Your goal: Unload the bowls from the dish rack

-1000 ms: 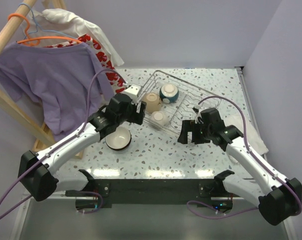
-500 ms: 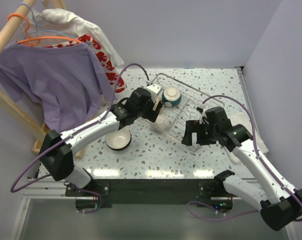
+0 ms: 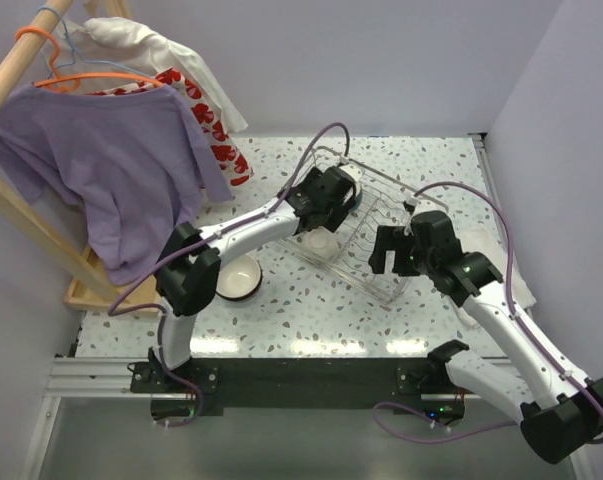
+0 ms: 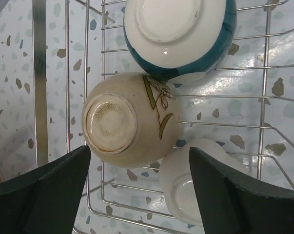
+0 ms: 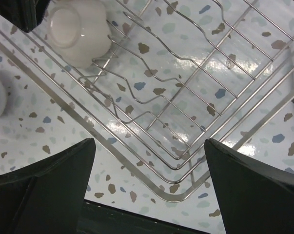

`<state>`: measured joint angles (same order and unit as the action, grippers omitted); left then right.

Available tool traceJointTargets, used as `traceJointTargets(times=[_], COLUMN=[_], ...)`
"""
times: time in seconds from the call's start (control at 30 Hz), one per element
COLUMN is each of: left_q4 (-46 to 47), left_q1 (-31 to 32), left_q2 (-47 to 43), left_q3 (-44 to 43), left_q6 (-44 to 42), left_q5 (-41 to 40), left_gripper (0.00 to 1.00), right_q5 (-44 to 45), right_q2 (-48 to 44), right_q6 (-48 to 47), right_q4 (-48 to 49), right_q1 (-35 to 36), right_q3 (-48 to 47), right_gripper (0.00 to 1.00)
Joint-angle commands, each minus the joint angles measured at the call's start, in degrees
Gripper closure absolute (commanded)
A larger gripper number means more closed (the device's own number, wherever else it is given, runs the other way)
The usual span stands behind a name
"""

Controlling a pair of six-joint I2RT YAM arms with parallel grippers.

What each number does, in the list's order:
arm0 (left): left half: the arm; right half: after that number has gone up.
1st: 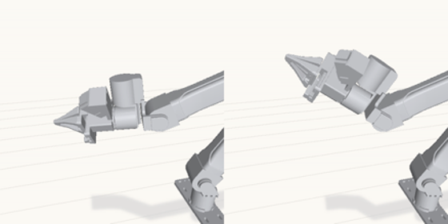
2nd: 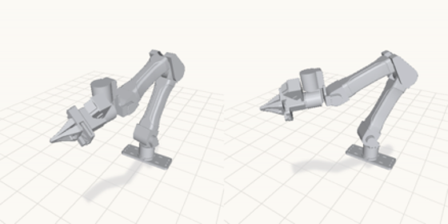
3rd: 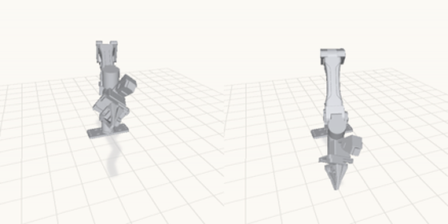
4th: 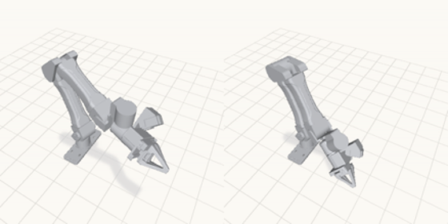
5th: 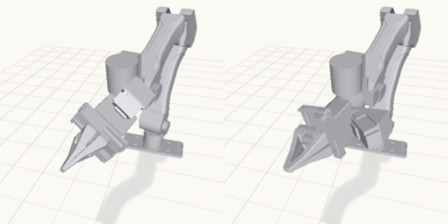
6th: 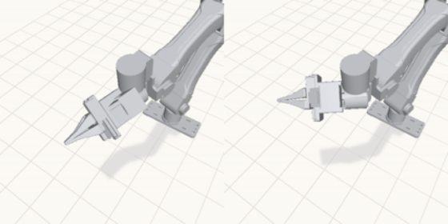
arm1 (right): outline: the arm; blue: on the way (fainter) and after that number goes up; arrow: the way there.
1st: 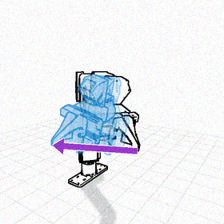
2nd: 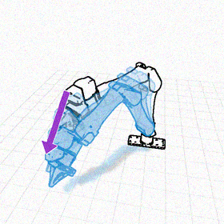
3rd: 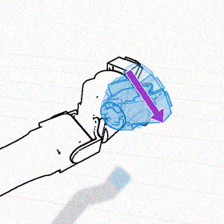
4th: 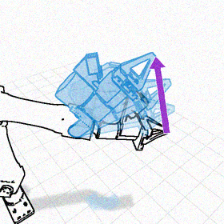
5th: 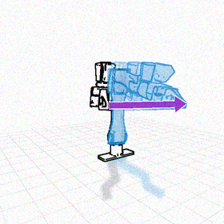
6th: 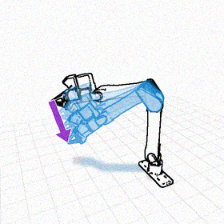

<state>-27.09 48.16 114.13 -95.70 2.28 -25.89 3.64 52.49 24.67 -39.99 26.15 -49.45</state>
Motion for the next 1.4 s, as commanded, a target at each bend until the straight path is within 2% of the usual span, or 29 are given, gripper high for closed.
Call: traceJointTargets(times=[0.0, 0.23, 0.57, 0.73, 0.83, 0.97, 1.13, 1.37], left_q4=[-2.70, -3.94, 0.10, 3.36, 3.36, 2.22, 0.82, -1.20], left_q1=[0.44, 0.88, 1.41, 1.32, 1.32, 1.41, 1.50, 1.50], left_q2=[4.25, 12.08, 17.18, 18.15, 19.03, 19.99, 20.96, 15.96], left_q3=[-6.60, -13.98, -13.99, -12.23, -12.14, -12.32, -12.49, -14.33], left_q6=[-4.13, -6.68, -9.40, -10.54, -10.72, -8.80, -8.00, -5.37], left_q5=[-6.01, -8.38, -16.12, -17.09, -17.36, -14.64, -15.24, -14.02], left_gripper=[0.12, 0.09, 0.06, 0.04, 0.00, 0.00, 0.00, 0.00], right_q5=[6.46, 10.95, 8.58, 8.58, 8.49, 8.31, 8.05, 7.88], right_q2=[-3.88, -8.54, -8.19, -8.02, -8.02, -7.49, -7.40, -8.37], right_q6=[1.61, 0.65, 0.47, -0.06, -0.23, -0.32, -0.41, -0.41], right_q4=[2.72, 5.71, 6.85, 7.29, 7.47, 7.82, 8.26, 8.52], right_q1=[0.13, 0.13, 0.13, 0.21, 0.04, 0.13, 0.13, 0.13], right_q3=[2.33, 5.33, 7.00, 7.26, 7.53, 7.79, 8.41, 8.58], right_gripper=[0.02, 0.02, 0.02, 0.02, 0.02, 0.02, 0.02, 0.02])
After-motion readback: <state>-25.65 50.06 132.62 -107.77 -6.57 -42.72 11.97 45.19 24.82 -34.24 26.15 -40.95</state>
